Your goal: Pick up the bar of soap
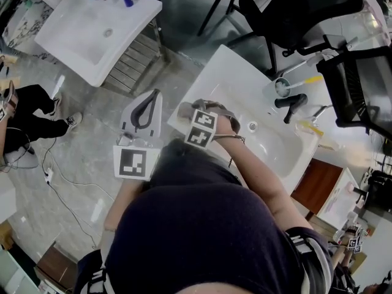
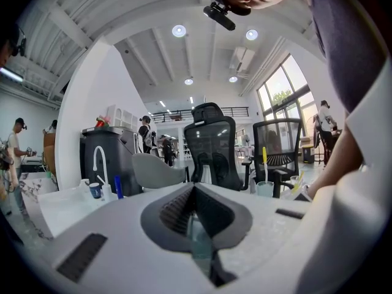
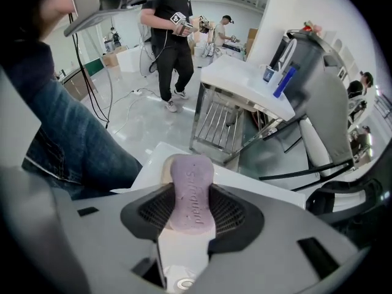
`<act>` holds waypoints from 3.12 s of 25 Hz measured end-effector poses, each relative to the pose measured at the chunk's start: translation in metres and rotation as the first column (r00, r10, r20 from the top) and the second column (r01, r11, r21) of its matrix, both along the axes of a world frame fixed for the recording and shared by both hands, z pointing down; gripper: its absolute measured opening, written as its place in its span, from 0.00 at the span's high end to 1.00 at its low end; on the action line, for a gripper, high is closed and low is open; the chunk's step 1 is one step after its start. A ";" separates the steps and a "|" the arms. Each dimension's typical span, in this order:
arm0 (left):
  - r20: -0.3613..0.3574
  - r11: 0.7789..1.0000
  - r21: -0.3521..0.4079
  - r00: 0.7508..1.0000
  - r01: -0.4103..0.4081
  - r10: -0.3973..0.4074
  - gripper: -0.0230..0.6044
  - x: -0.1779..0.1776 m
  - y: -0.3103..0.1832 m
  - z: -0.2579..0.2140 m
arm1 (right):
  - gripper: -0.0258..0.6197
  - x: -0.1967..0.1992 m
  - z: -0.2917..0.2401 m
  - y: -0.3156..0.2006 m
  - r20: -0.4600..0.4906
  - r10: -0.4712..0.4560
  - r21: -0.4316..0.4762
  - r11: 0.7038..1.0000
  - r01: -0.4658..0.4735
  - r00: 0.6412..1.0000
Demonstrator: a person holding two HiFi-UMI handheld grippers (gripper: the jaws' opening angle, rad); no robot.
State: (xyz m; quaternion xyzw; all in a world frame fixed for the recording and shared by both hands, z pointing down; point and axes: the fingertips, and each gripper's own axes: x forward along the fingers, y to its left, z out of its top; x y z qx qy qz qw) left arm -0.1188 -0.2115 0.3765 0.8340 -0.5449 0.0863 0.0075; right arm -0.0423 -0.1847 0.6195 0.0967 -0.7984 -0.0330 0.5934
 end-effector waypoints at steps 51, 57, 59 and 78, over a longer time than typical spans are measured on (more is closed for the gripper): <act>-0.056 0.929 0.267 0.958 -0.257 0.282 0.97 0.095 -0.006 -0.112 | 0.67 0.147 -0.348 -0.028 0.887 0.216 0.318 0.355 -0.879 0.408; -0.052 0.918 0.313 0.960 -0.245 0.274 0.97 0.092 -0.007 -0.128 | 0.66 0.169 -0.371 -0.017 0.934 0.156 0.275 0.263 -0.925 0.323; -0.037 0.913 0.326 0.962 -0.244 0.270 0.97 0.089 -0.008 -0.133 | 0.66 0.175 -0.374 -0.015 0.940 0.149 0.265 0.242 -0.933 0.306; -0.045 0.895 0.335 0.944 -0.293 0.326 0.97 0.081 -0.015 -0.137 | 0.66 0.171 -0.373 -0.003 0.950 0.111 0.273 0.166 -0.948 0.293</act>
